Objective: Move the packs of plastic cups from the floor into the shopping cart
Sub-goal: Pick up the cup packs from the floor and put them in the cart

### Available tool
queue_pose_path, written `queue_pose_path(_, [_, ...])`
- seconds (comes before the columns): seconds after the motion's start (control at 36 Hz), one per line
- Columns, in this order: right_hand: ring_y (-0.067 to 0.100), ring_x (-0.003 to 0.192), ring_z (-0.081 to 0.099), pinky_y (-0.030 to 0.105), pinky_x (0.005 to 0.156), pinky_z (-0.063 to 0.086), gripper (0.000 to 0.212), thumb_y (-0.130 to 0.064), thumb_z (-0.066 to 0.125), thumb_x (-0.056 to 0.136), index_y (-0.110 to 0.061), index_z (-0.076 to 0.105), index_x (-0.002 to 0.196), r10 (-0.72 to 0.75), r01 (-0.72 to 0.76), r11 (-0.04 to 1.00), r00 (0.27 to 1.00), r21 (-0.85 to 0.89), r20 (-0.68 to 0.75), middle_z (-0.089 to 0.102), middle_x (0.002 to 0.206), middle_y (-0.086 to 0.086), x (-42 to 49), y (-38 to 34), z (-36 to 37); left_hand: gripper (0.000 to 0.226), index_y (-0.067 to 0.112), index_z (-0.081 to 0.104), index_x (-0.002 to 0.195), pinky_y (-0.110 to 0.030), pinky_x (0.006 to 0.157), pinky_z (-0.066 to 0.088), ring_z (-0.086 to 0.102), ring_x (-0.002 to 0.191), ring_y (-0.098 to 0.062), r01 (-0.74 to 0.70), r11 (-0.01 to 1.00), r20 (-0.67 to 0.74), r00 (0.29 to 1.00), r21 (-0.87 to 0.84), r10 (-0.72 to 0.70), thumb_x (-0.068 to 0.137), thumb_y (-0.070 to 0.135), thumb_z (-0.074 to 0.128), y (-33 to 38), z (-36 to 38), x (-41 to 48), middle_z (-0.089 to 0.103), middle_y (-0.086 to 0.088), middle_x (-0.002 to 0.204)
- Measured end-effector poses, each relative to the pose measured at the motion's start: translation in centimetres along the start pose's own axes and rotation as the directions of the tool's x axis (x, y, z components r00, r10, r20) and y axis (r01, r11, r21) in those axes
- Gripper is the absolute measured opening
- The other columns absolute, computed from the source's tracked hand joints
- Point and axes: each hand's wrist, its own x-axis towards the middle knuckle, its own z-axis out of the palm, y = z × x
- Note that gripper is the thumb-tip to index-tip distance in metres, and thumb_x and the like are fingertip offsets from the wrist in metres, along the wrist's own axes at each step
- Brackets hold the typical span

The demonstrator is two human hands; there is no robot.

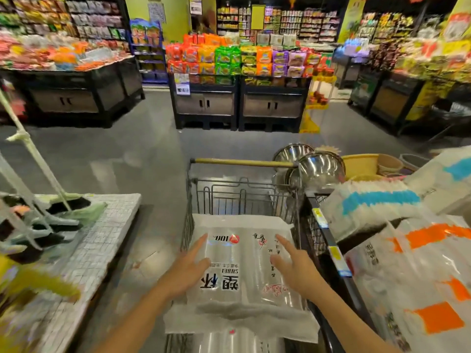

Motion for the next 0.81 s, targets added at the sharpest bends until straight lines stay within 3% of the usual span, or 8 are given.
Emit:
queue_pose_path(0.06, [0.013,0.092,0.062,0.035,0.091,0.055,0.069,-0.055,0.056,0.101,-0.047,0.026,0.162,0.049,-0.049,0.999,0.998,0.012,0.028,0.060,0.125,0.013,3.2,1.3,1.5,0.064,0.053,0.010,0.150,-0.039,0.115,0.021,0.024,0.144,-0.016,0.030,1.000,0.022,0.999,0.001,-0.030,0.099,0.035,0.045,-1.6,1.1,3.9,0.025,0.005,0.157])
queue_pose_path(0.11, [0.022,0.114,0.061,0.042,0.110,0.048,0.067,-0.050,0.055,0.104,-0.044,0.026,0.164,0.102,-0.102,0.995,0.993,0.005,0.054,0.052,0.144,0.015,6.1,2.6,3.1,0.066,0.047,0.010,0.152,-0.026,0.101,0.035,0.045,0.111,0.000,0.057,0.998,0.062,0.996,-0.008,-0.056,0.099,0.029,0.047,-3.6,2.3,8.0,0.044,0.015,0.132])
queue_pose_path(0.17, [0.023,0.127,0.056,0.040,0.115,0.042,0.065,-0.045,0.053,0.107,-0.041,0.024,0.165,0.156,-0.155,0.988,0.985,-0.010,0.079,0.046,0.148,0.012,8.6,3.9,4.7,0.066,0.049,0.011,0.150,-0.008,0.081,0.036,0.039,0.085,0.012,0.075,0.997,0.090,0.993,-0.019,-0.073,0.099,0.027,0.047,-5.8,3.7,11.5,0.041,0.025,0.106])
queue_pose_path(0.28, [0.023,0.147,0.042,0.038,0.121,0.036,0.064,-0.043,0.052,0.108,-0.041,0.023,0.164,0.221,-0.218,0.975,0.967,-0.035,0.129,0.041,0.159,0.009,13.6,7.6,7.5,0.068,0.073,-0.001,0.137,-0.042,0.117,0.021,0.019,0.145,-0.016,0.149,0.989,0.139,0.980,-0.018,-0.145,0.092,0.047,0.044,-10.4,7.0,17.9,0.021,0.004,0.155])
queue_pose_path(0.44, [0.023,0.153,0.030,0.040,0.125,0.030,0.063,-0.034,0.052,0.109,-0.040,0.022,0.164,0.305,-0.300,0.952,0.938,-0.056,0.164,0.042,0.159,0.006,18.6,11.9,10.4,0.066,0.063,0.003,0.142,-0.037,0.117,0.020,0.018,0.145,-0.023,0.262,0.964,0.243,0.938,-0.032,-0.247,0.099,0.032,0.042,-12.5,10.1,23.9,0.015,-0.010,0.156])
queue_pose_path(0.61, [0.026,0.158,0.024,0.043,0.127,0.026,0.059,-0.019,0.051,0.110,-0.057,0.026,0.147,0.363,-0.373,0.925,0.923,0.065,0.127,0.027,0.169,0.005,21.2,13.1,12.4,0.071,0.083,-0.016,0.121,-0.050,0.115,0.024,0.026,0.139,-0.037,0.270,0.961,0.190,0.942,0.062,-0.277,0.093,0.044,0.037,-15.4,12.8,27.3,0.019,-0.020,0.150])
queue_pose_path(0.75, [0.016,0.163,-0.007,0.047,0.133,0.006,0.075,-0.020,0.047,0.112,-0.085,0.015,0.132,0.422,-0.443,0.881,0.894,0.164,0.149,0.003,0.176,-0.006,21.5,13.4,13.4,0.070,0.075,-0.010,0.132,-0.047,0.117,0.018,0.013,0.148,-0.025,0.261,0.963,0.146,0.952,0.071,-0.269,0.099,0.037,0.038,-14.0,13.2,27.7,0.003,-0.005,0.160])
queue_pose_path(0.81, [0.014,0.163,-0.013,0.046,0.133,0.001,0.069,-0.023,0.046,0.112,-0.077,0.012,0.140,0.418,-0.442,0.887,0.892,0.135,0.173,0.000,0.177,-0.008,21.5,13.7,13.2,0.071,0.076,-0.013,0.131,-0.049,0.117,0.023,0.020,0.145,-0.027,0.295,0.949,0.109,0.946,0.108,-0.306,0.096,0.040,0.038,-13.7,13.6,27.7,0.007,-0.003,0.159])
